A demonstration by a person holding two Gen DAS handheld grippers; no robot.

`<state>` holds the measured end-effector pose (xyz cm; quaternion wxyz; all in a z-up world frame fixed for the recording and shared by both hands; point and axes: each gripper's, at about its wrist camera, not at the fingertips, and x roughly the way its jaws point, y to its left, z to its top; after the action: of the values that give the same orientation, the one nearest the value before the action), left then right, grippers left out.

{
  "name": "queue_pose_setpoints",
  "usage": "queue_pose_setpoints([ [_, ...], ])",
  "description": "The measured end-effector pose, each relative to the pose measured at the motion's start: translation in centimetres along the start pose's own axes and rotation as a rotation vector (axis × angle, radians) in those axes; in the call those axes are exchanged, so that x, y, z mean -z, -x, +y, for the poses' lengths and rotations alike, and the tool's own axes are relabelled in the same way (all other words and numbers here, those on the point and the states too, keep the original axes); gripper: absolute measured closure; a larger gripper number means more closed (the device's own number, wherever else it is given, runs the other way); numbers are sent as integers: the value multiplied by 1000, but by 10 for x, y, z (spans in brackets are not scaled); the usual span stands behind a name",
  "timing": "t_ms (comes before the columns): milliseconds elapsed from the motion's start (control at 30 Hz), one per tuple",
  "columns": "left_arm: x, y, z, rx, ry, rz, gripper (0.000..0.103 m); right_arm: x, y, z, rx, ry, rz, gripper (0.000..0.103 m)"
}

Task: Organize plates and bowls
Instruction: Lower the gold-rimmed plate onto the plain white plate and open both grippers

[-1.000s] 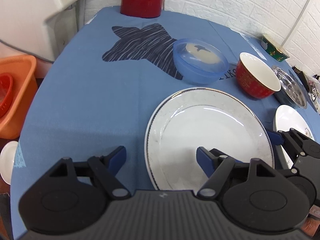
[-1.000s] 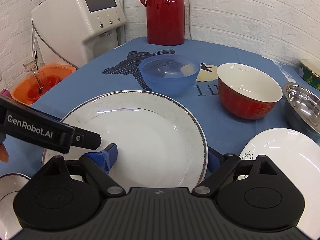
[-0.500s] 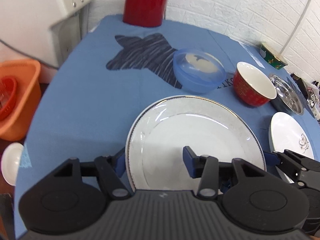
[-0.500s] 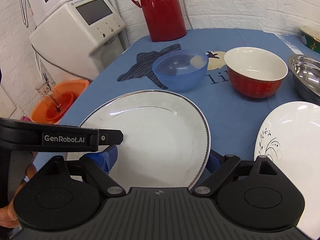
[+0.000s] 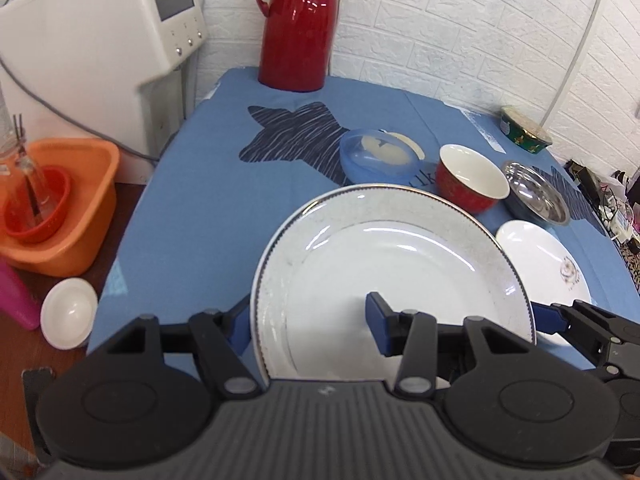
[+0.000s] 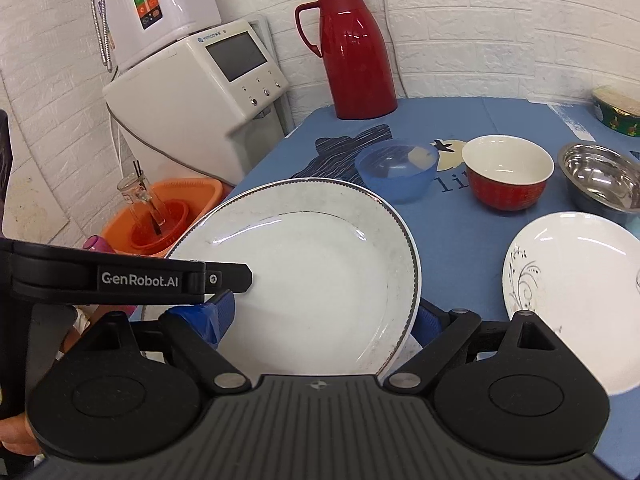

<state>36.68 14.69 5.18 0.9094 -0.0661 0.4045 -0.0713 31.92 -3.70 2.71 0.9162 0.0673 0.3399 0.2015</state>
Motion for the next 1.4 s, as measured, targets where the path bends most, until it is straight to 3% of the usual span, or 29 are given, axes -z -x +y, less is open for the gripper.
queue_pose_setpoints([
  [267,57,37,2,-25,2,2,57,45,26,18,-35,-66,47,25],
  [633,109,39,22,-13,48,7,56,86,25,37,-29,-65,56,25],
  [1100,117,39,34,64,66,-41,46,92,27,37,-13,-42,19,25],
  [1400,113,36,32,52,57,-39,42,86,26,40,20,-1,30,25],
])
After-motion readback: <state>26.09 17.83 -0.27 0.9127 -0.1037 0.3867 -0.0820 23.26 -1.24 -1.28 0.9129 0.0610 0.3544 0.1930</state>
